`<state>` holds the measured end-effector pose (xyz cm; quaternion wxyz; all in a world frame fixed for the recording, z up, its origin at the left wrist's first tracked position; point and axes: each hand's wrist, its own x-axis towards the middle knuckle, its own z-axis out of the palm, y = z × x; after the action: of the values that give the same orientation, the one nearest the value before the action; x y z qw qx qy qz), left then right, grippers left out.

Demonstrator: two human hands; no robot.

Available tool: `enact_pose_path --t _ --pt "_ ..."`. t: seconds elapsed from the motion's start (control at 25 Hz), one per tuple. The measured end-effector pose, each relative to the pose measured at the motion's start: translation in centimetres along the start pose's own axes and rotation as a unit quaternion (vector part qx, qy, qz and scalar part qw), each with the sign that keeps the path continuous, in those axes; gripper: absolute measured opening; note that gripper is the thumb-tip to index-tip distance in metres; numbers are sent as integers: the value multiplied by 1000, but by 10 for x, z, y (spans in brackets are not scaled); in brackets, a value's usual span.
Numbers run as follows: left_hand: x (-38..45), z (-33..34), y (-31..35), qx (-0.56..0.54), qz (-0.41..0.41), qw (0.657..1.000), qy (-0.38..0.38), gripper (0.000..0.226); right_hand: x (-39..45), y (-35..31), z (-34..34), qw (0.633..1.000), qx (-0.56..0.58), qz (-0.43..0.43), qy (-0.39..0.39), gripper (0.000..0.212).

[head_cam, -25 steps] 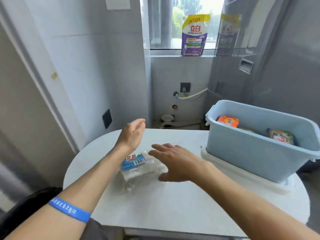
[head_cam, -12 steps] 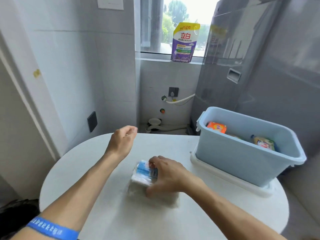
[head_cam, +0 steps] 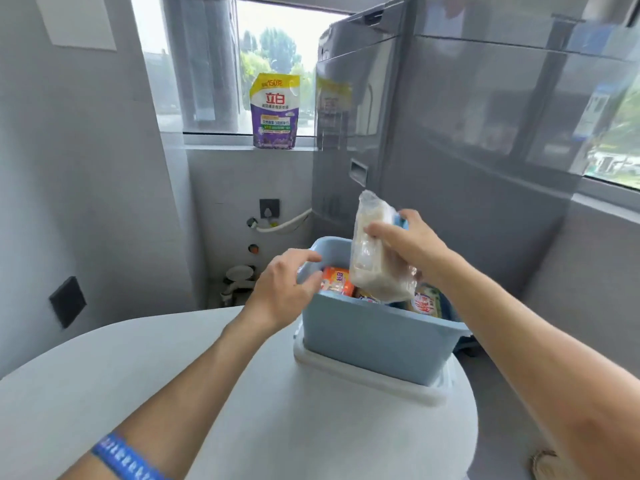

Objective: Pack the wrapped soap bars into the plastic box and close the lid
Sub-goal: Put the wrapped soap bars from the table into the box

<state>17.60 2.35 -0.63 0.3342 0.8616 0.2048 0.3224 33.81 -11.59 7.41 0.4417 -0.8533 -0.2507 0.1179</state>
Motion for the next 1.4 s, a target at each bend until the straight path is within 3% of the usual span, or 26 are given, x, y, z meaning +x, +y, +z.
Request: enact_pose_path --t 0.08,0.16,0.28,0.36,0.48,0.6,0.68,0.8,0.88,0.92,0.96,1.04,1.12,1.4 --pt "10 16 -1 64 30 996 -62 24 14 28 9 997 -58 41 -38 84" --pt "13 25 -12 155 52 985 -51 41 22 45 27 981 -165 67 -73 89" --pt "10 33 -23 173 69 982 -18 53 28 52 46 937 -350 19 -5 86" --pt "10 34 -24 175 75 982 -13 53 29 52 48 918 -397 -4 13 83" --pt "9 35 -22 175 69 982 -19 59 29 54 34 910 -414 -8 -32 84" --pt "7 32 -21 96 44 994 -26 58 16 64 4 931 -363 -30 -15 59" --pt "2 35 -17 43 18 999 24 42 4 73 -9 933 -336 -82 94 36" --pt "-6 41 -7 -119 -167 976 72 48 -13 92 -12 928 -290 -84 221 35" --pt "-8 40 -4 -269 -288 919 37 53 -18 103 -15 970 -147 14 191 49" --pt "-7 38 -4 -293 -320 901 21 52 -20 106 -18 982 -34 76 169 52" --pt "-7 36 -3 -302 -337 892 9 47 -21 110 -22 975 96 129 155 50" --pt "-8 35 -2 -325 -348 879 0 37 -25 113 -28 927 283 213 121 34" --pt "-9 35 0 -339 -354 872 -9 33 -28 113 -30 913 318 236 97 27" --pt "-16 17 10 -344 -327 880 24 37 -37 102 -26 925 332 167 82 33"
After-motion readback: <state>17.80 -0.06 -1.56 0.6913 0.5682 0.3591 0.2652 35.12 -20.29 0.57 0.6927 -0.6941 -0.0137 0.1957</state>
